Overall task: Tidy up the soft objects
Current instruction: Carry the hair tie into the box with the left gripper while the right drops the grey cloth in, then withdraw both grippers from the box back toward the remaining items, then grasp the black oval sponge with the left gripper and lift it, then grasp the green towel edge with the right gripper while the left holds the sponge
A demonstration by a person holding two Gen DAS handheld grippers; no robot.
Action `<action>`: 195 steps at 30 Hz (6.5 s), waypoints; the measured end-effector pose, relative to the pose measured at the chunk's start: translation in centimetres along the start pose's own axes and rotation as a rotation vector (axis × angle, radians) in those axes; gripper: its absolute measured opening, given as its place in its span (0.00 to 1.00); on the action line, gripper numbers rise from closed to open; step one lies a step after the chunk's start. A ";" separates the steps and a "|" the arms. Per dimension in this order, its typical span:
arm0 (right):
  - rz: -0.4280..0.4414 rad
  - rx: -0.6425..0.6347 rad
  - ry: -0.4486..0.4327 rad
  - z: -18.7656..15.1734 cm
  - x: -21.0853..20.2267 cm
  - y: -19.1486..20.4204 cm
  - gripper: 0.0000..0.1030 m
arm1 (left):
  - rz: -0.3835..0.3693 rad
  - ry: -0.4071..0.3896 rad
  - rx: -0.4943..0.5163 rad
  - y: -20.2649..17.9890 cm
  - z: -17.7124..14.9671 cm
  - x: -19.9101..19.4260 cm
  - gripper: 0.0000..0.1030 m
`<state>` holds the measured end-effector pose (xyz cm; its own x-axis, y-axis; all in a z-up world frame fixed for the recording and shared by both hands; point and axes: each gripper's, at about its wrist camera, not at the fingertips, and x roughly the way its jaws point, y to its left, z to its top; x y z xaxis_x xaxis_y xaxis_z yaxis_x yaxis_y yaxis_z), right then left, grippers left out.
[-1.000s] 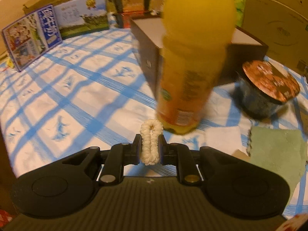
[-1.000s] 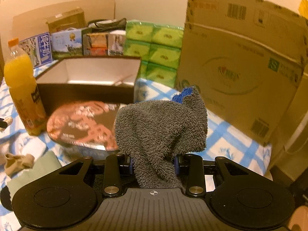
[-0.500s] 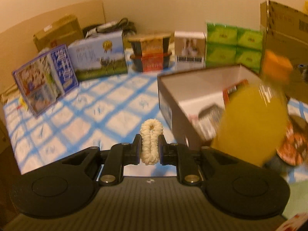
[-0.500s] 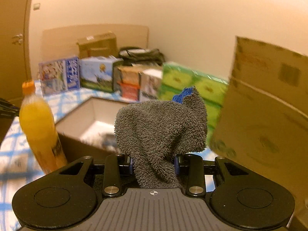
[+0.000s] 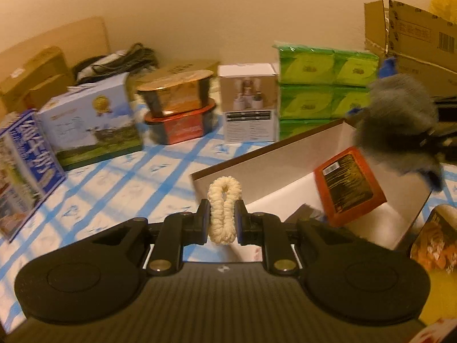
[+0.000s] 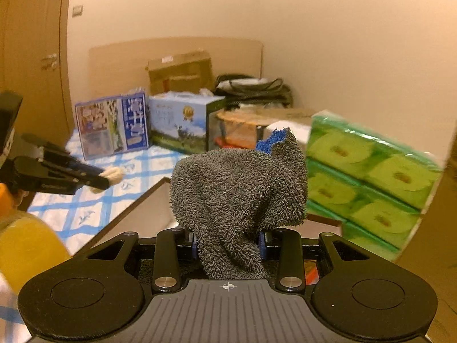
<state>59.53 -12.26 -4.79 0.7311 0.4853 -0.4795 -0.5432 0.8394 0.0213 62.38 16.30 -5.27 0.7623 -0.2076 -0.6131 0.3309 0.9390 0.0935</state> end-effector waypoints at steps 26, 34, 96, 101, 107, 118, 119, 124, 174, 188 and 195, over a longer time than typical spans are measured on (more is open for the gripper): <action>0.003 0.004 0.083 -0.1 7.7 -0.8 0.40 | -0.033 0.059 0.040 -2.9 2.4 7.6 0.52; -0.040 0.016 0.040 0.1 8.5 -0.3 0.78 | -0.024 0.070 0.013 -2.3 1.8 7.7 0.52; -0.092 0.370 0.024 -12.1 -27.6 8.1 0.83 | 0.152 0.037 -0.319 -9.9 -13.1 -27.9 0.51; -0.070 0.425 0.040 -14.9 -29.7 9.5 0.83 | 0.156 0.029 -0.367 -12.1 -15.1 -30.5 0.51; -0.057 0.428 0.067 -17.5 -31.3 11.6 0.83 | 0.159 0.035 -0.356 -16.1 -17.4 -32.5 0.51; -0.050 0.449 0.097 -22.0 -33.3 14.4 0.83 | 0.107 0.085 -0.354 -21.0 -22.5 -32.8 0.51; -0.050 0.450 0.102 -22.3 -33.3 14.6 0.83 | 0.104 0.090 -0.355 -21.2 -22.9 -32.6 0.51; -0.051 0.455 0.126 -24.0 -32.8 15.2 0.83 | 0.093 0.104 -0.340 -22.1 -24.6 -31.5 0.51; -0.113 0.628 0.283 -29.4 -24.5 10.7 0.83 | -0.085 0.243 -0.053 -24.5 -28.3 -16.3 0.59; -0.127 0.592 0.243 -28.5 -22.7 10.4 0.83 | 0.004 0.248 -0.205 -20.6 -30.6 -21.4 0.58; -0.161 0.575 0.202 -27.9 -20.2 9.8 0.83 | 0.096 0.223 -0.282 -17.4 -30.4 -22.5 0.58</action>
<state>27.90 -20.67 -19.32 0.6623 0.3330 -0.6712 -0.0830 0.9229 0.3760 22.55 12.94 -17.02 0.6325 -0.0790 -0.7705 0.0734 0.9964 -0.0420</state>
